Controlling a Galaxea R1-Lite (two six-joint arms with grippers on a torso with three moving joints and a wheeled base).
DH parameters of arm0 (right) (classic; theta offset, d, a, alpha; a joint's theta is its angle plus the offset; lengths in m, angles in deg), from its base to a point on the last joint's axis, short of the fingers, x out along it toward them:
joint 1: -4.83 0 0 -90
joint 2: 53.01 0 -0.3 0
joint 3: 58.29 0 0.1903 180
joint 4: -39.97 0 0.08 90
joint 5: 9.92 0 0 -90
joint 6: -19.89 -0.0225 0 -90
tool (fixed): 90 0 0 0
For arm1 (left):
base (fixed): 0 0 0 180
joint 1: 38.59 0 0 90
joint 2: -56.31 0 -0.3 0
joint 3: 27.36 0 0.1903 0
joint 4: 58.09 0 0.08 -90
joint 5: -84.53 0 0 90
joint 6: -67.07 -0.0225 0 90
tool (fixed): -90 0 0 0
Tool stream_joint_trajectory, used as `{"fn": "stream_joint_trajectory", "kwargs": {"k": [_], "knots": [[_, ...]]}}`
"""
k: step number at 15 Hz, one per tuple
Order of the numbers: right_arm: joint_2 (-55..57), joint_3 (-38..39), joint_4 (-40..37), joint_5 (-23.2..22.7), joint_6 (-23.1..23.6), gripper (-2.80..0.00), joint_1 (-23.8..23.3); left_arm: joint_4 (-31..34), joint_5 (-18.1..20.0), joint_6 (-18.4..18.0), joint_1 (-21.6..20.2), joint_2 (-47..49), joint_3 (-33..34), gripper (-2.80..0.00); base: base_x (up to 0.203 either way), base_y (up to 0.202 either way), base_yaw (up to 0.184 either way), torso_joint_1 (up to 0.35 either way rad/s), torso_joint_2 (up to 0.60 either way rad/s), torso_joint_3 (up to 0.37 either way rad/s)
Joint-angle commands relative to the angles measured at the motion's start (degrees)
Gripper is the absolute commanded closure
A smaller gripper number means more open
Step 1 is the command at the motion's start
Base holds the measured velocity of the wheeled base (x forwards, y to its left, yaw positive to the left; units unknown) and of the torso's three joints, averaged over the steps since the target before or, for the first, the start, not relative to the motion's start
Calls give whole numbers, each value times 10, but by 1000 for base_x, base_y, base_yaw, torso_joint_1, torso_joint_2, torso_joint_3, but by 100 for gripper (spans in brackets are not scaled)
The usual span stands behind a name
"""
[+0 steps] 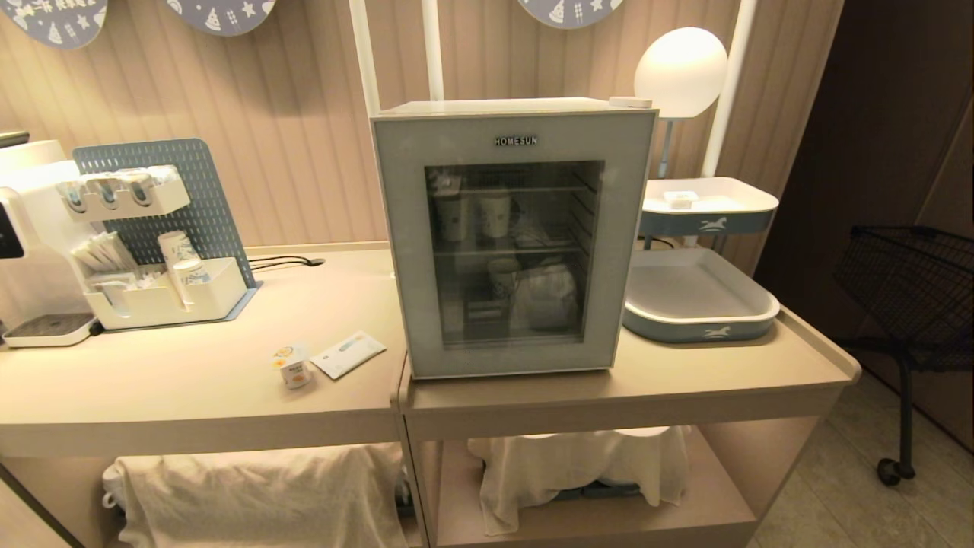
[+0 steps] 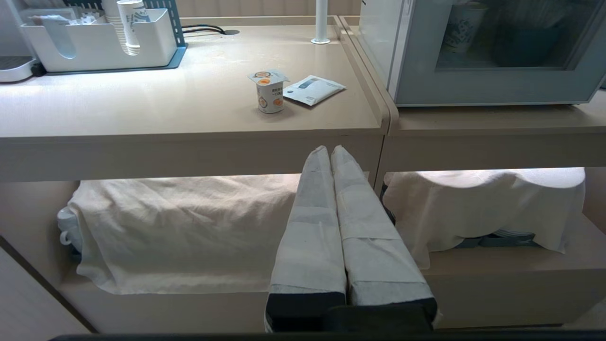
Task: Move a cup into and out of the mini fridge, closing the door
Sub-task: Open the freezer door
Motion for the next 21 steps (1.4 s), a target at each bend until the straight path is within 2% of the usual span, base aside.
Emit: {"fn": "stream_joint_trajectory", "kwargs": {"k": [1,3,10,13,15,17,19,21], "knots": [[1,0,0,0,0,0,0,0,0,0,-1,0,1,0,0,0,0,0,0,0],[1,0,-1,0,0,0,0,0,0,-1,-1,0,0,0,0,0,0,0,0,0],[1,0,0,0,0,0,0,0,0,0,0,0,0,0,179,0,-1,2,2,2],[1,0,-1,0,0,0,0,16,-1,-3,-1,1,-12,0,44,0,-1,1,4,2],[1,0,-1,0,0,0,0,49,-6,1,-1,17,-87,0,0,0,0,0,0,0],[1,0,-1,0,0,0,0,138,-5,41,0,85,-251,0,0,0,0,0,0,0],[1,0,-1,0,0,0,0,209,17,100,7,220,-375,0,0,0,0,0,0,0],[1,0,-1,0,0,0,0,231,45,139,14,378,-431,0,0,0,0,0,0,0]]}}
